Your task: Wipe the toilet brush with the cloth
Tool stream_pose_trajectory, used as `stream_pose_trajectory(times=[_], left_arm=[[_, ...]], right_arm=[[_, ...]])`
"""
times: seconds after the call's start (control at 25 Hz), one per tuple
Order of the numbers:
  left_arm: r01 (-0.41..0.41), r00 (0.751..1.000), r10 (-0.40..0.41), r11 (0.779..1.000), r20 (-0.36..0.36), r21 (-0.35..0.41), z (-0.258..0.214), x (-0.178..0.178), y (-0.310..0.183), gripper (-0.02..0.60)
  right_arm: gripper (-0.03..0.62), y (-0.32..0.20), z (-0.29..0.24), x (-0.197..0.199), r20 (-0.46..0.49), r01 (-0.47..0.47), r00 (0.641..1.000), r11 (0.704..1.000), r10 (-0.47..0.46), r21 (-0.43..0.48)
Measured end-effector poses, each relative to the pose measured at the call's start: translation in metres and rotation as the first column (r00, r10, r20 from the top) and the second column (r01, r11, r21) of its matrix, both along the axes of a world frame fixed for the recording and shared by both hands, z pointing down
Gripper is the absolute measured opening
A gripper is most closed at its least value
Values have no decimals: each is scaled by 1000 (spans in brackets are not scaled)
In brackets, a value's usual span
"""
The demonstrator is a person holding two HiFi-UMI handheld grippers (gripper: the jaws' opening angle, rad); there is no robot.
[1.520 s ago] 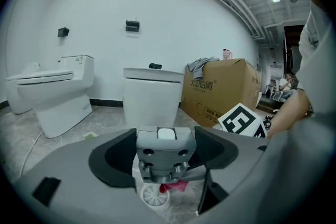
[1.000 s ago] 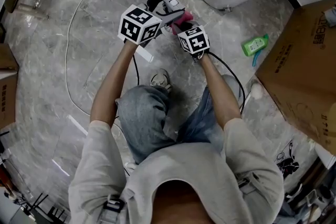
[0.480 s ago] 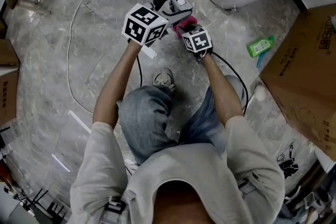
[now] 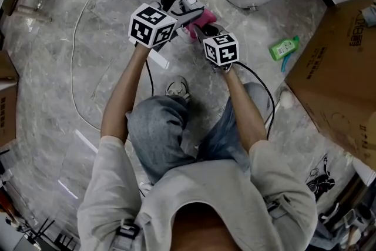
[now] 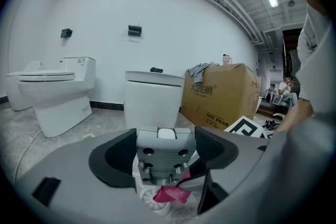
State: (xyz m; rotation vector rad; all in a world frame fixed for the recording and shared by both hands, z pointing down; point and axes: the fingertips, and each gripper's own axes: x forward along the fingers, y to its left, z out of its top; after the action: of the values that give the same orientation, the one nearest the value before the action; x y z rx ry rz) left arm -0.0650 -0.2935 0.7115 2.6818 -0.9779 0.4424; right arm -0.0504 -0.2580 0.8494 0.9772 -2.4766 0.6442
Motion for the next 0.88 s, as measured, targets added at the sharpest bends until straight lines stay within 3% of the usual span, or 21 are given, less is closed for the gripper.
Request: stream_pose_trajectory(times=[0.2,0.6,0.88], left_arm=[[8,1000,-8,1000,2,-5,1,0,0,368],[22,1000,-22,1000,3,-4,1,0,-2,368],[31,1000,-31,1000,-5,-6,0,-4,-2,368]], right_arm=[[84,2,-27,22,83,-111,990,994,110,1],[84,0,-22,-3,96,-46,994,998,49,-33],[84,-3,-7,-21,119,-58,991,995,68,-84]])
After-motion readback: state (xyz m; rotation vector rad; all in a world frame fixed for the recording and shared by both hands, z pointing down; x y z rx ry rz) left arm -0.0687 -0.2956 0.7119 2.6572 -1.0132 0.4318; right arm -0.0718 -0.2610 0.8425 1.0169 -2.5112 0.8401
